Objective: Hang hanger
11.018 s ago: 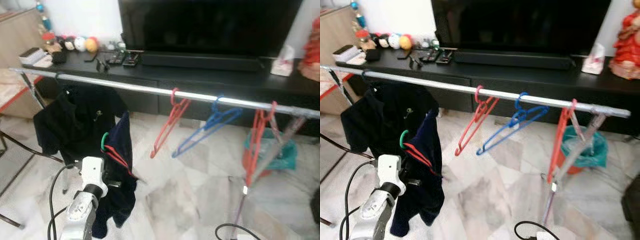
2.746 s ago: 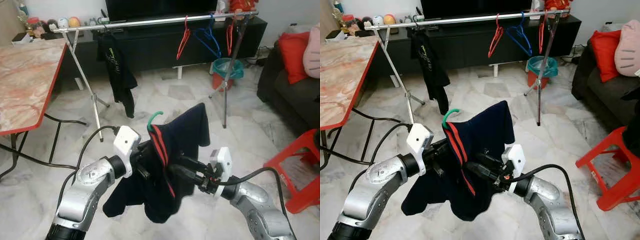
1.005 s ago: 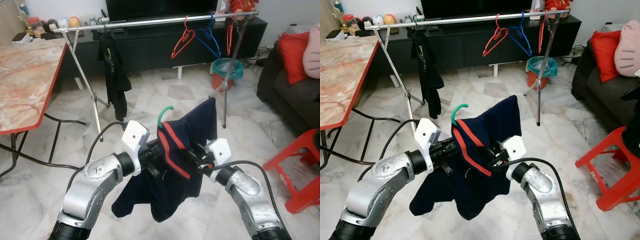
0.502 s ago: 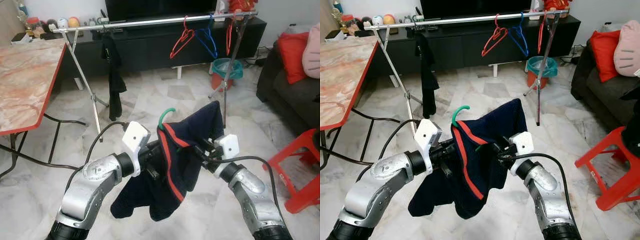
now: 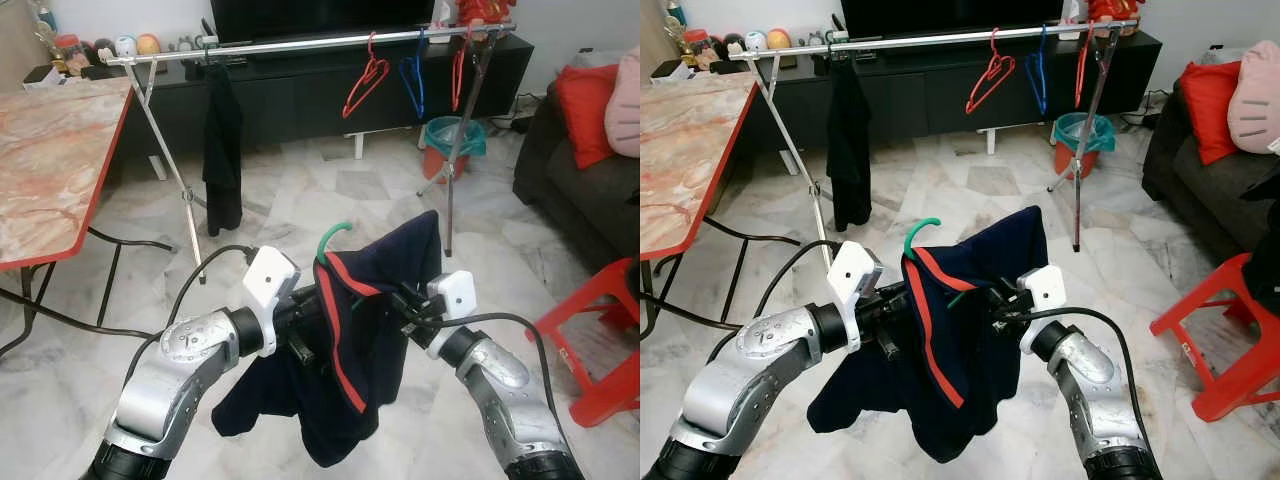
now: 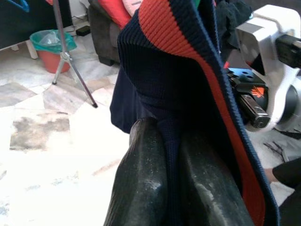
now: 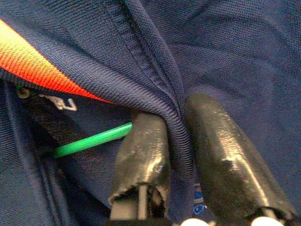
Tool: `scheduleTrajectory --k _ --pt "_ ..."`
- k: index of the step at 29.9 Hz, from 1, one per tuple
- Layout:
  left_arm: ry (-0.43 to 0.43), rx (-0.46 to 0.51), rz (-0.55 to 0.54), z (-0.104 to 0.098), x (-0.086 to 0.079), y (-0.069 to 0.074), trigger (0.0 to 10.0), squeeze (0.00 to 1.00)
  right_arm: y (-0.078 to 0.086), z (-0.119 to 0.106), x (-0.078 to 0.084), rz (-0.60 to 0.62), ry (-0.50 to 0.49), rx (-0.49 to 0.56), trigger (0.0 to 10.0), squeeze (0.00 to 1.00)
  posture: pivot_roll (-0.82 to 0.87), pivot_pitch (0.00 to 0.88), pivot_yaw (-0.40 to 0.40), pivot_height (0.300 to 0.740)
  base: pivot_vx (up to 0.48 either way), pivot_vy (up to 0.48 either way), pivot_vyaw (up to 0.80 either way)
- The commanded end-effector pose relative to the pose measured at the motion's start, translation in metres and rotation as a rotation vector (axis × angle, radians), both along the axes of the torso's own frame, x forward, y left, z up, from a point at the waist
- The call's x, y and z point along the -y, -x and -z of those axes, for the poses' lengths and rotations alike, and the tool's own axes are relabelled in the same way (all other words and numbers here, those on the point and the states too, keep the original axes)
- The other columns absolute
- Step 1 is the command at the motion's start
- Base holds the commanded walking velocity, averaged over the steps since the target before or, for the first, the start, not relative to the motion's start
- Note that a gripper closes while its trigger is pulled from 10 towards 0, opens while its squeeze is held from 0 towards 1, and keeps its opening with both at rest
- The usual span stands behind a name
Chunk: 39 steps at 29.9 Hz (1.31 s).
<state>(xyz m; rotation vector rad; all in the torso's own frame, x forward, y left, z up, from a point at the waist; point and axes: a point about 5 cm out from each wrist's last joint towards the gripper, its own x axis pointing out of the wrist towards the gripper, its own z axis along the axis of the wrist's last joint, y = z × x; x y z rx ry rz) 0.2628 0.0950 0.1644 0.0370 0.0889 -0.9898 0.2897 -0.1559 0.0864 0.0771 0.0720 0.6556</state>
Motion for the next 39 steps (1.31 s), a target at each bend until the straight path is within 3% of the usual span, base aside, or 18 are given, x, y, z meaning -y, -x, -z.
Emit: scheduleTrajectory --k 1,17,21,23,29,39 --pt "0.006 0.020 0.058 -0.008 0.003 0.006 10.0 0.00 -0.004 -0.004 0.002 0.001 0.004 0.012 0.0 0.00 -0.07 0.007 0.013 0.740 0.000 0.000 0.00" --pt "-0.137 0.017 0.062 0.003 -0.020 0.006 10.0 0.00 -0.005 -0.004 0.001 -0.021 0.012 0.014 0.0 0.00 -0.06 0.011 0.010 0.740 0.000 0.000 0.00" --pt "-0.228 0.011 0.084 0.010 -0.030 0.009 10.0 0.00 -0.004 -0.004 0.001 -0.036 0.025 0.017 0.0 0.00 -0.06 0.011 0.010 0.740 0.000 0.000 0.00" --pt "-0.319 -0.005 0.105 0.017 -0.042 0.012 10.0 0.00 -0.004 -0.004 0.001 -0.050 0.039 0.015 0.0 0.00 -0.06 0.012 0.009 0.740 0.000 0.000 0.00" --pt "-0.443 -0.010 0.160 0.019 -0.066 0.017 10.0 0.00 -0.003 -0.003 0.001 -0.077 0.059 0.009 0.0 0.00 -0.05 0.014 0.006 0.740 0.000 0.000 0.00" --pt "-0.393 0.024 0.233 -0.002 -0.089 0.019 10.0 0.00 0.004 0.005 -0.001 -0.164 0.111 -0.027 0.0 0.00 -0.05 0.017 0.002 0.740 0.000 0.000 0.00"
